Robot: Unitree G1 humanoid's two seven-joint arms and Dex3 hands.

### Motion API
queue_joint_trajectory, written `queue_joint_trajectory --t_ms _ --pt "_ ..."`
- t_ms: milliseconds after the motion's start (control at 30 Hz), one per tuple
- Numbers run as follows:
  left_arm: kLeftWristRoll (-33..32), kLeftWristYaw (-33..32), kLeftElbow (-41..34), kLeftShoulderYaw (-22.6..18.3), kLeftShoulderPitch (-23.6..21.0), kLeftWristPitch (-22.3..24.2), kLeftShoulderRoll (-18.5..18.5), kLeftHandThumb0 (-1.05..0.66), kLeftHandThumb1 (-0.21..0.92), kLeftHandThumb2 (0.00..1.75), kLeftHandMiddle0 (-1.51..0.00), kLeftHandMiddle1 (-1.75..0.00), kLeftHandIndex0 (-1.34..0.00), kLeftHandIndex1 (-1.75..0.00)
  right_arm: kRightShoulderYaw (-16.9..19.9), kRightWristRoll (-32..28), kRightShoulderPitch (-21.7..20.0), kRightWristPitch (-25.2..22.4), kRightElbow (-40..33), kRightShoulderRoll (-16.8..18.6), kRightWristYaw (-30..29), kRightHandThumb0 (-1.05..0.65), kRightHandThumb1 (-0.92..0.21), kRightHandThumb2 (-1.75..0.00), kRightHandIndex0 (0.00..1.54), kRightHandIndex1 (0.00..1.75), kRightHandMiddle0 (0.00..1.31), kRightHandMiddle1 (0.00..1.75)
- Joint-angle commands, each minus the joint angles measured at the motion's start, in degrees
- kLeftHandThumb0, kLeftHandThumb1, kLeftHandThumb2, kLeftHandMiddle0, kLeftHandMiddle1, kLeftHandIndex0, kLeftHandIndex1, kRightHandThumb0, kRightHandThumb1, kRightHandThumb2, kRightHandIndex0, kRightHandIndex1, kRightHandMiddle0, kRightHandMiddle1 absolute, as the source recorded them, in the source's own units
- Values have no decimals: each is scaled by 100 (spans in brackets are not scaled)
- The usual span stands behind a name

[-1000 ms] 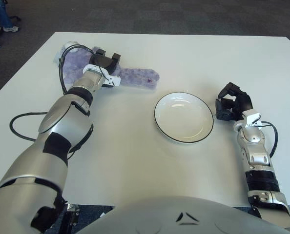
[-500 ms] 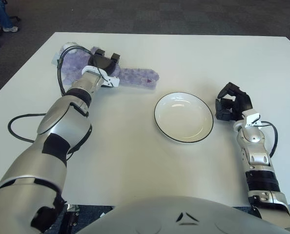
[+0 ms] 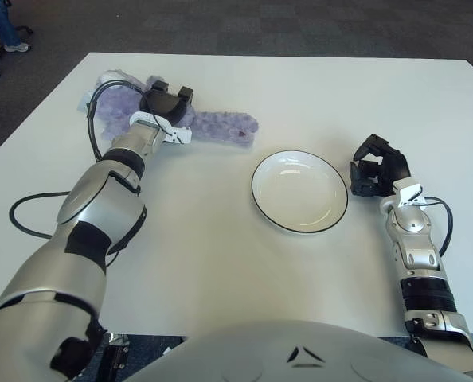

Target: Put the doll into the plate.

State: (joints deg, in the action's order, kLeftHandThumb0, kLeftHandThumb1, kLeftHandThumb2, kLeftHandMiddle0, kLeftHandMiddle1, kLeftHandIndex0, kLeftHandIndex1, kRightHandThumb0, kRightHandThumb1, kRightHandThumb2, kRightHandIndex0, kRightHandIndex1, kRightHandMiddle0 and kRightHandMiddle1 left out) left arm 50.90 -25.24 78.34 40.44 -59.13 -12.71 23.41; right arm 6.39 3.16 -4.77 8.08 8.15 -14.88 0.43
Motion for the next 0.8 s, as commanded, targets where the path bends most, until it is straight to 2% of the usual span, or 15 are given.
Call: queue_joint_trajectory --t_ms 0,100,200,400,467,533,767 --pt "-34 -36 38 -51 183 -126 96 0 22 135 -76 -147 -52 -175 -91 111 186 -224 249 47 23 -49 -30 -134 124 175 63 175" --pt "-34 -138 29 -60 166 -196 124 0 20 136 -78 -145 -53 -175 -103 142 150 -207 302 48 1 -49 -30 -134 124 175 63 175" --pt "5 -313 1 -39 111 -317 197 0 19 134 -84 -134 -57 -175 -122 198 129 -213 329 33 -36 -49 -30 -134 124 175 63 175" --pt "75 -577 -48 0 -24 -514 348 0 16 134 -89 -124 -61 -175 -151 240 95 -253 365 3 -45 -49 -30 -134 124 175 63 175" --pt "96 -653 -59 8 -57 -558 380 0 19 139 -73 -149 -59 -175 -153 234 93 -259 365 0 -40 -49 -30 -134 124 175 63 175" --pt "120 -725 -77 18 -103 -609 420 0 19 143 -64 -164 -59 -175 -154 229 83 -254 381 1 -37 -49 -30 -134 124 175 63 175" --pt "271 -1131 -187 93 -280 -824 567 0 16 150 -62 -174 -61 -175 -164 214 42 -259 435 6 -25 -49 -30 -134 124 175 63 175"
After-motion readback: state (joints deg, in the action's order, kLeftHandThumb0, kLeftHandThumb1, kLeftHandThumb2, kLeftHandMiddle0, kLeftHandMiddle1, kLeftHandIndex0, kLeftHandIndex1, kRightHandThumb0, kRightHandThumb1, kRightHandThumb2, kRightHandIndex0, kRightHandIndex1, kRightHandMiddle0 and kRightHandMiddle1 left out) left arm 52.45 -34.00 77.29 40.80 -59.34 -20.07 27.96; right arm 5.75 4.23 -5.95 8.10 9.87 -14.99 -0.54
